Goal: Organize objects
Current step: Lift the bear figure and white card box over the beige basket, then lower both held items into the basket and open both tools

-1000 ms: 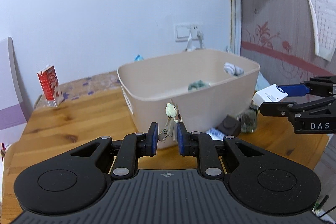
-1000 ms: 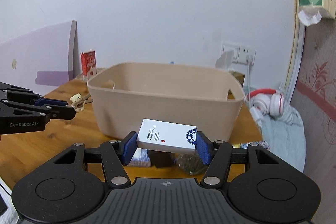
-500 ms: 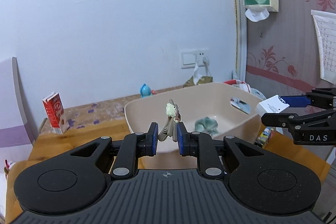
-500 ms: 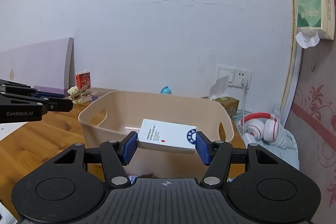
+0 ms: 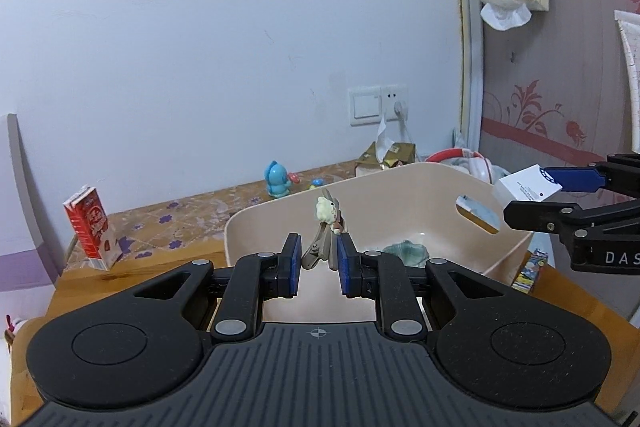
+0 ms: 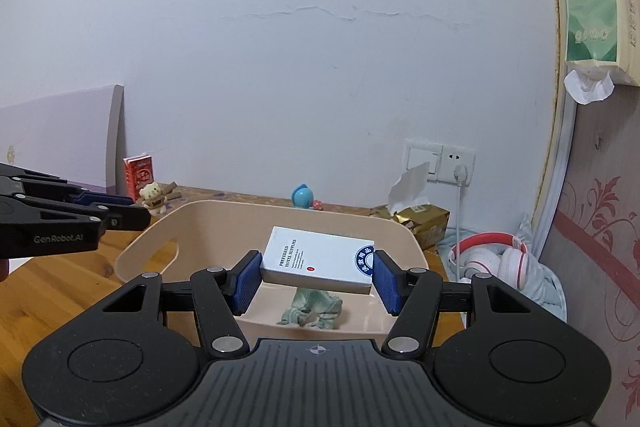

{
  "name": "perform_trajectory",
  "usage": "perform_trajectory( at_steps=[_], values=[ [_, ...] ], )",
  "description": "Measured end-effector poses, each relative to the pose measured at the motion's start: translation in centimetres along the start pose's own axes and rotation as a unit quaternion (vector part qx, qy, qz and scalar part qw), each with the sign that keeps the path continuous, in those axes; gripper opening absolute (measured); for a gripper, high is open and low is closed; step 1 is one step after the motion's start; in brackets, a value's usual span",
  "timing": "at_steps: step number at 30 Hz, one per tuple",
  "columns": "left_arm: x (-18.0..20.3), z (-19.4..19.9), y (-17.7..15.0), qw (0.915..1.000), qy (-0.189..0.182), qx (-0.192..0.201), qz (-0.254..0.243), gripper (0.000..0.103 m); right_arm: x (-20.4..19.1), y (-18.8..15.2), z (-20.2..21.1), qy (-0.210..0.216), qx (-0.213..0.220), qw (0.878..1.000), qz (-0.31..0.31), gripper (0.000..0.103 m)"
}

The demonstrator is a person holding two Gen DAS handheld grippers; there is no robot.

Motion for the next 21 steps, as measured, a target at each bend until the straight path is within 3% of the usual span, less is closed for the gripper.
perform_trajectory(
  at_steps=[8,11,21],
  values=[
    [0.0,-4.5,-0.4,0.9982,-0.008,-0.059,0.008,0.019,1.1,0.3,-2.4,-0.017,-0.021,1.0,0.004,0.057],
    [0.1,-6.0,-0.8,0.996,0.006,-0.089,0.005,0.019,1.5,0.1,-3.4,-0.022,-0.036,0.999,0.0,0.057],
    [0.3,-9.1,-1.8,0.985,-0.004,-0.172,0.012,0.019,2.2,-0.8,-6.5,-0.031,-0.082,0.996,0.015,0.057]
  ],
)
Point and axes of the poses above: each gripper's, at about its wrist camera, not at the fingertips, and z roughly against the way its jaws point, x to its right, y to its top, the point moved 3 cm from there along -z, roughly the way its jaws point, and after that the axes turned 13 degrees about -z, right-handed, at the moved point
